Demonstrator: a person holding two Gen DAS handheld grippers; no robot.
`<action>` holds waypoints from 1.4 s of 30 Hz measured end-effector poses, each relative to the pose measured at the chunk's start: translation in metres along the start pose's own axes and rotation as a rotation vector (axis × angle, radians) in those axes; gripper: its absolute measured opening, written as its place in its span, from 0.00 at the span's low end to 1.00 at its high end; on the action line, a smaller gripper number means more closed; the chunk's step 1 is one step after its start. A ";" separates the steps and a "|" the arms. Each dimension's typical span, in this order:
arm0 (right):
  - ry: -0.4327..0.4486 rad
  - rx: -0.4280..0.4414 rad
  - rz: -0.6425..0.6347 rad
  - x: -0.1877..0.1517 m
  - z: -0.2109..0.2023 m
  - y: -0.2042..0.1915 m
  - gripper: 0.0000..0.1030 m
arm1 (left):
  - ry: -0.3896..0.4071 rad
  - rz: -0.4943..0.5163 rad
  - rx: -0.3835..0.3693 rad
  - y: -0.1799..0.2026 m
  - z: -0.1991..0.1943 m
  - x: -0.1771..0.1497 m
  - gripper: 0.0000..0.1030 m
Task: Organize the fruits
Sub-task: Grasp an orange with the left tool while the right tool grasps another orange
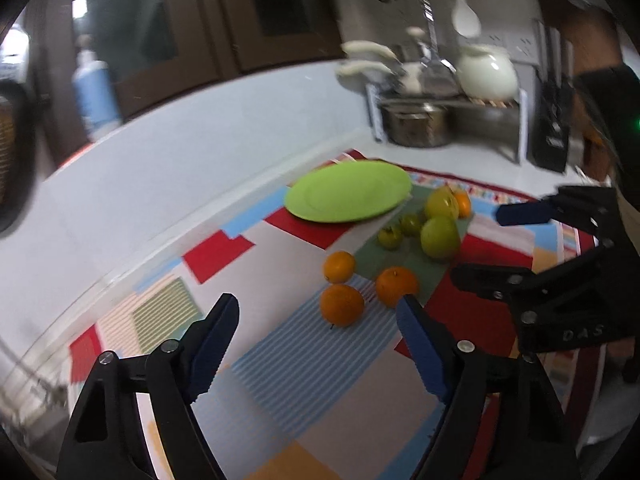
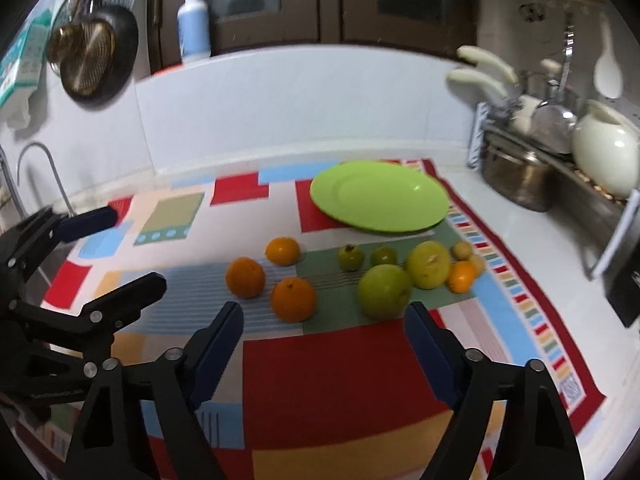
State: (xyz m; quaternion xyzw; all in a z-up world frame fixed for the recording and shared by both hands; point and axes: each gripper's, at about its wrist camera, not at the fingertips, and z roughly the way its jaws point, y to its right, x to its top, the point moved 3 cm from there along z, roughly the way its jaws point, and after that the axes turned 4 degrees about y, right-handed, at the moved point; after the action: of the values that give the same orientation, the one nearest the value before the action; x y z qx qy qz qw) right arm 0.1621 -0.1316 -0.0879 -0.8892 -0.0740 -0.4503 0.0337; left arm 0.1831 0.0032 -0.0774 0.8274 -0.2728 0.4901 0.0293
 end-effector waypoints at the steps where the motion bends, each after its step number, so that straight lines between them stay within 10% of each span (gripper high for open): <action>1: -0.016 0.007 -0.010 0.000 0.008 -0.002 0.75 | -0.004 0.011 -0.019 -0.001 0.005 -0.001 0.75; 24: -0.229 0.135 -0.022 0.001 0.098 -0.008 0.42 | -0.179 -0.016 -0.346 -0.007 0.100 -0.018 0.49; 42: -0.176 0.130 0.065 0.002 0.070 0.008 0.41 | -0.156 -0.135 -0.242 0.001 0.080 -0.005 0.39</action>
State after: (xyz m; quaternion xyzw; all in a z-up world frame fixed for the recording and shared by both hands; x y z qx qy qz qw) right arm 0.2205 -0.1309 -0.1277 -0.9232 -0.0766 -0.3631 0.0994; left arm 0.2443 -0.0206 -0.1225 0.8698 -0.2749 0.3850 0.1405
